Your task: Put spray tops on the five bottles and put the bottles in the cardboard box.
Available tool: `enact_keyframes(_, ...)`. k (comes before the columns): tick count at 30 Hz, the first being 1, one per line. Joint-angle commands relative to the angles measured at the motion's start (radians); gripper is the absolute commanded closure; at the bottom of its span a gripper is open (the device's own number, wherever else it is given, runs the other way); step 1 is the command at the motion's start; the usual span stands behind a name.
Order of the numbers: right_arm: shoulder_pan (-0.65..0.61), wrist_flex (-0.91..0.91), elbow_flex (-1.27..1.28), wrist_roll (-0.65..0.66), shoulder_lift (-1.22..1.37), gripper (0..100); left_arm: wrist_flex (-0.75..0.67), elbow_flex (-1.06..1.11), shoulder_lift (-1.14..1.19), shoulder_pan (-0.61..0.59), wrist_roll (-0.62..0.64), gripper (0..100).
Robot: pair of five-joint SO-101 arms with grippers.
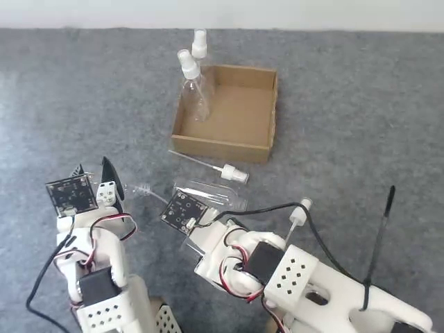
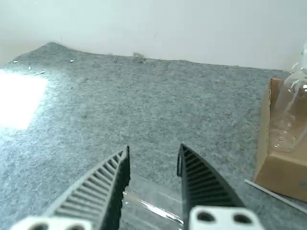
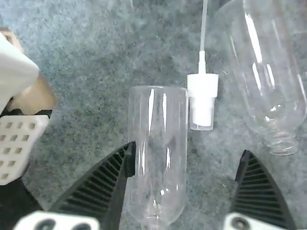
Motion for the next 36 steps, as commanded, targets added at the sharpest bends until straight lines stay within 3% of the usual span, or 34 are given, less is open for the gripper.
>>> enact_keyframes(1, -0.007, -0.056, 0.017, 0.015, -0.033, 70.6, -0.032, -0.007, -0.017, -0.006, 0.017, 85)
enact_keyframes(9, -0.007, -0.134, 0.100, 0.015, -0.033, 70.6, -0.032, -0.007, -0.017, -0.006, 0.017, 85)
enact_keyframes(36, -0.007, -0.124, 0.187, 0.066, -0.031, 70.7, -0.028, -0.005, -0.017, -0.006, 0.015, 85)
